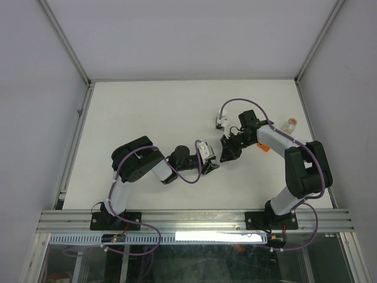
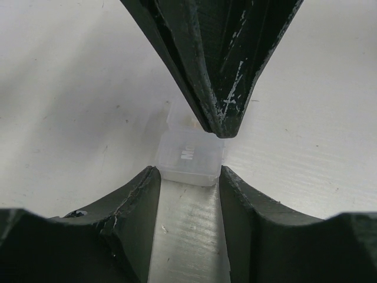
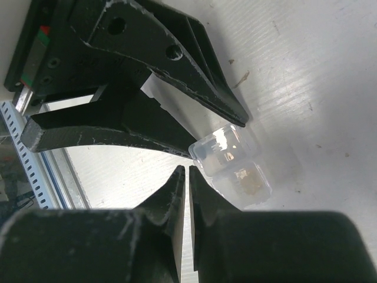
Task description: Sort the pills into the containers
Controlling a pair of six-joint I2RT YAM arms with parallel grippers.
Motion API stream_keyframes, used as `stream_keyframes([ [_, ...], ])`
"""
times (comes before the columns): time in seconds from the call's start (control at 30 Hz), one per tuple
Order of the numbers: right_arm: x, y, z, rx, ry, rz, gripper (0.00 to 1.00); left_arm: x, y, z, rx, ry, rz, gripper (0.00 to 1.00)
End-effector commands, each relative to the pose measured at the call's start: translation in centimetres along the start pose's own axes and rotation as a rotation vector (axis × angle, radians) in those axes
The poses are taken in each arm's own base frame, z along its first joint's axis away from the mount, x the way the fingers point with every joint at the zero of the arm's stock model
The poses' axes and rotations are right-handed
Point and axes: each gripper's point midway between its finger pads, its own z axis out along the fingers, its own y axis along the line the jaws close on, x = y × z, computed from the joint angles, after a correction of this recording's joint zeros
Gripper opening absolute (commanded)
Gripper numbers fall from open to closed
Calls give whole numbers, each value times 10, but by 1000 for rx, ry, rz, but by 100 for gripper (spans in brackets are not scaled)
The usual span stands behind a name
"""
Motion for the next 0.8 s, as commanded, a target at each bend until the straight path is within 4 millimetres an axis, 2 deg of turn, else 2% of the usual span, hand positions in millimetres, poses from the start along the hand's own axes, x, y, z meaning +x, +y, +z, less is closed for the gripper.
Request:
stream_keyframes([
  [0.0, -19, -2, -2, 12, -35, -44, 9, -16, 7, 7, -10, -66, 30, 43],
  [0.27, -35, 2, -11, 29, -75, -85, 8, -17, 6, 7, -6, -67, 29, 36],
  [0.47, -33, -2, -9, 63, -56, -92, 7, -18, 7, 7, -6, -68, 26, 35],
  [0.53, -27, -6, -4, 81, -29, -86, 6, -18, 7, 7, -6, -68, 27, 35],
  [0.77, 14, -34, 17, 153, 152, 5, 4, -17, 6, 7, 2, -64, 25, 34],
])
